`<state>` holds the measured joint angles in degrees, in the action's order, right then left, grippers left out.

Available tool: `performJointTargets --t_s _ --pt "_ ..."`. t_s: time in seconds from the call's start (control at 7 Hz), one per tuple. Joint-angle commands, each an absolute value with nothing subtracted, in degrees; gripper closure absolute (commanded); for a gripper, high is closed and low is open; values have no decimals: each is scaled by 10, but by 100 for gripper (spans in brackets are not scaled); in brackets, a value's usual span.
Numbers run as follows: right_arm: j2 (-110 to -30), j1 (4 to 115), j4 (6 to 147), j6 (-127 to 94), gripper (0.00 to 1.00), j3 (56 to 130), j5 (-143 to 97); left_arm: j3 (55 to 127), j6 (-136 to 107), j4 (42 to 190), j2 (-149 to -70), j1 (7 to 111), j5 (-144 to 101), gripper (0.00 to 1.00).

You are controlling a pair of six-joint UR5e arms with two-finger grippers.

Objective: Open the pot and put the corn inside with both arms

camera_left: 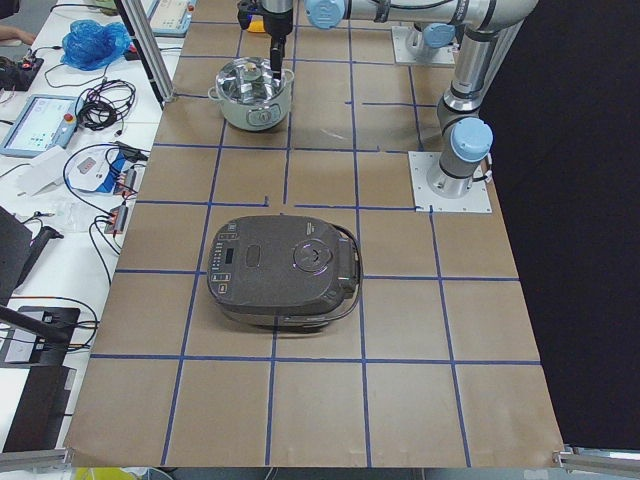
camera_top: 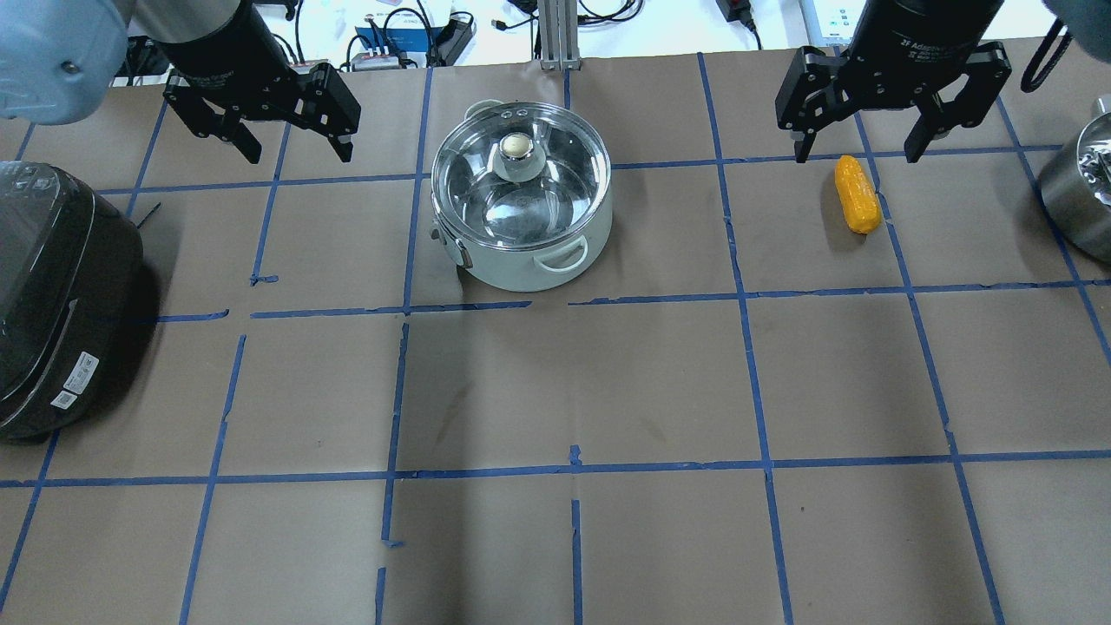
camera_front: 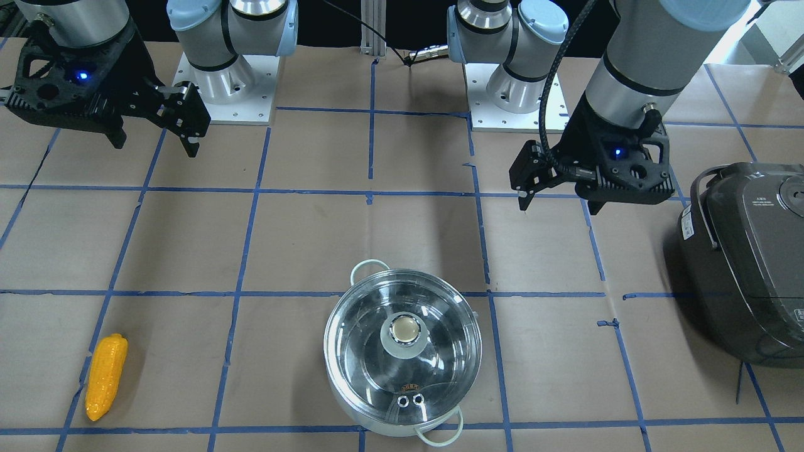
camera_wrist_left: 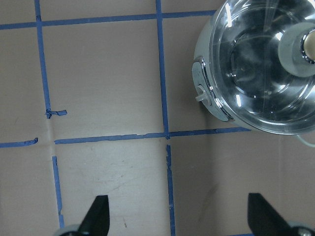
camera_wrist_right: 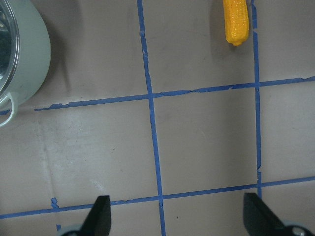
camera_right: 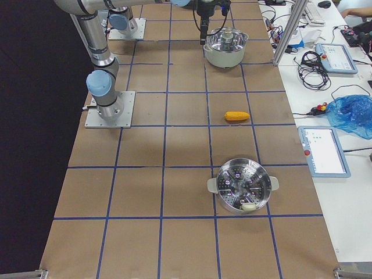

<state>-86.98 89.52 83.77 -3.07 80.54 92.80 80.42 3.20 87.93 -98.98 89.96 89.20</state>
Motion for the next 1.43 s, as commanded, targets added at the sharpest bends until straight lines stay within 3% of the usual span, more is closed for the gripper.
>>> performJointTargets --t_s 0.0,0.43,0.57,0.71,1.0,1.29 --pt "-822 858 860 29 1 772 934 737 -14 877 -1069 958 892 0" --pt "-676 781 879 167 0 688 960 647 -97 827 -1199 1038 894 0" --pt "-633 780 922 165 0 692 966 647 -102 809 -1214 1048 892 0" --pt "-597 780 952 165 8 697 960 647 -101 809 -1222 1049 892 0" --pt "-532 777 1030 167 3 702 952 648 -95 808 -1230 1049 896 0" --pt "-483 775 1073 165 6 704 952 647 -99 782 -1244 1049 896 0"
